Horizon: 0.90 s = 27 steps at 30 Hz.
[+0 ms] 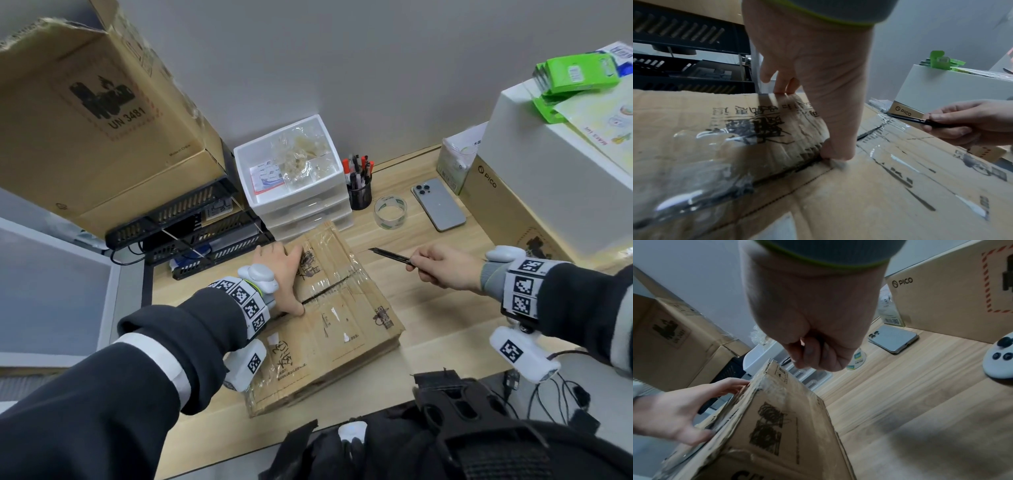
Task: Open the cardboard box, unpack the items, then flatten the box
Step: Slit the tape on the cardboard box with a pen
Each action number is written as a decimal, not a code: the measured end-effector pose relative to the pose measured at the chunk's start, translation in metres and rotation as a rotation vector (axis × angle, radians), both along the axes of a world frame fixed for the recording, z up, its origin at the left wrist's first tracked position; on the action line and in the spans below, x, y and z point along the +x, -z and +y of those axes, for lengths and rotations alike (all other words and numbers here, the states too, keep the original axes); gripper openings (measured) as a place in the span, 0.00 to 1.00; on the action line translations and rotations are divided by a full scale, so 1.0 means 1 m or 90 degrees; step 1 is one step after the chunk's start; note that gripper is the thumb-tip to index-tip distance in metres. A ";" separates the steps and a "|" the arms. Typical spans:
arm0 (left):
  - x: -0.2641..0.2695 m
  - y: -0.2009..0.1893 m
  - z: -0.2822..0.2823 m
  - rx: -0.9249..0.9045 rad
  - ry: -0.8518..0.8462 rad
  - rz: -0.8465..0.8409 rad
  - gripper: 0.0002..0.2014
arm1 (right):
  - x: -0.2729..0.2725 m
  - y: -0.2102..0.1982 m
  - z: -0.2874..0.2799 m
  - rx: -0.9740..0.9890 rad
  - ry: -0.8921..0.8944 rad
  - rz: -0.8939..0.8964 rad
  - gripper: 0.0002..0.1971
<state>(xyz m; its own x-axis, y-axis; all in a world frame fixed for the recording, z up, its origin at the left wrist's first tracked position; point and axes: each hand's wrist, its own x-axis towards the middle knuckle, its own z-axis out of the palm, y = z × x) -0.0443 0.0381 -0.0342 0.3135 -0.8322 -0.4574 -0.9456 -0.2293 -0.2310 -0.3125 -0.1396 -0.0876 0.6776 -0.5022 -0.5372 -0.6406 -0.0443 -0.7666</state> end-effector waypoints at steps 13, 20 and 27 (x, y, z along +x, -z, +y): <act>0.001 -0.005 0.002 0.016 -0.031 0.016 0.56 | 0.028 -0.006 0.018 -0.066 -0.047 -0.014 0.14; 0.000 -0.003 -0.003 0.062 -0.045 0.017 0.56 | 0.024 -0.012 0.018 -0.141 -0.084 0.003 0.14; 0.000 -0.003 -0.008 0.082 -0.044 0.008 0.56 | 0.016 -0.017 0.020 -0.170 -0.104 0.004 0.14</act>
